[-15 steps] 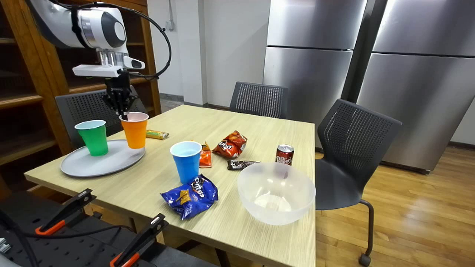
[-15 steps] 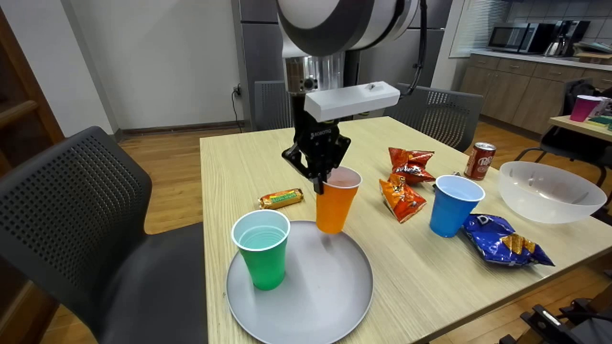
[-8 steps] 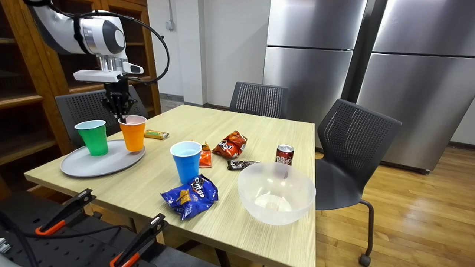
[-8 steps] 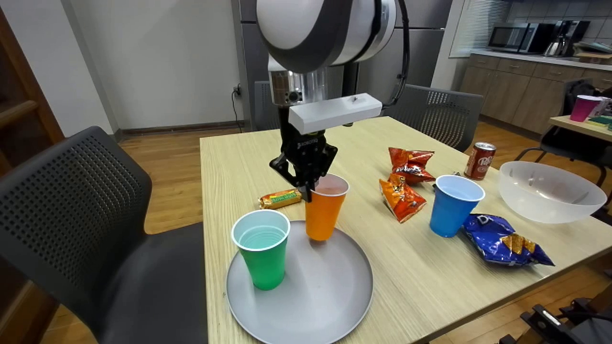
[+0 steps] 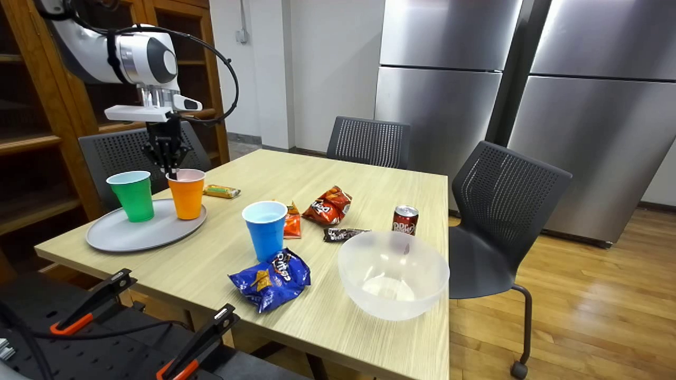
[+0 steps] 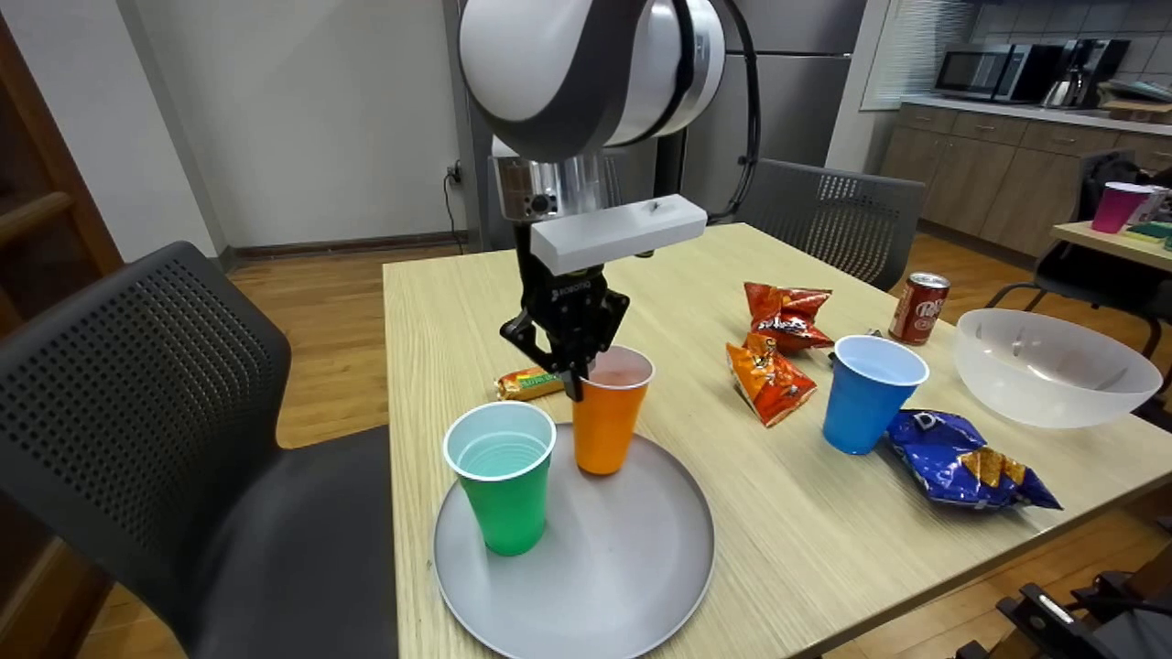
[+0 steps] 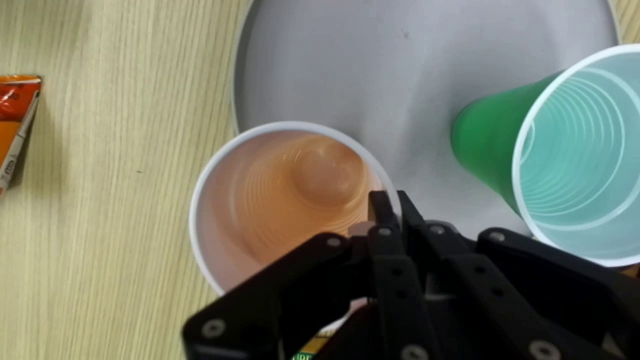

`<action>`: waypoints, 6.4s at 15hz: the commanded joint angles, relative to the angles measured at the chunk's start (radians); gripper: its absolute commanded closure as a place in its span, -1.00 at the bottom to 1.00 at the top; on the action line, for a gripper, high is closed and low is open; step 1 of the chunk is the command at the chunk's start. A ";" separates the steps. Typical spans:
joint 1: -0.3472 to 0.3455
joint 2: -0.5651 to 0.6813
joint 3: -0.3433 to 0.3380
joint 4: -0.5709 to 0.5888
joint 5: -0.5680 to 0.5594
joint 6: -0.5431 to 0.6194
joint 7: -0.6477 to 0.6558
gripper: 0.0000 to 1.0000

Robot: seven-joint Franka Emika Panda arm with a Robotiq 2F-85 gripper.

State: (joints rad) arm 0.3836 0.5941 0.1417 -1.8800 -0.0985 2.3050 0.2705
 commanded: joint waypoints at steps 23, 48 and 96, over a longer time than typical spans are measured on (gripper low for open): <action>-0.055 -0.196 0.016 -0.055 0.045 0.011 -0.020 -1.00; -0.337 -0.359 -0.065 -0.277 0.155 -0.062 -0.351 -1.00; -0.363 -0.311 -0.151 -0.499 0.034 0.140 -0.350 0.77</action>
State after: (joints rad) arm 0.0302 0.2920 -0.0193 -2.3897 -0.0488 2.4489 -0.0682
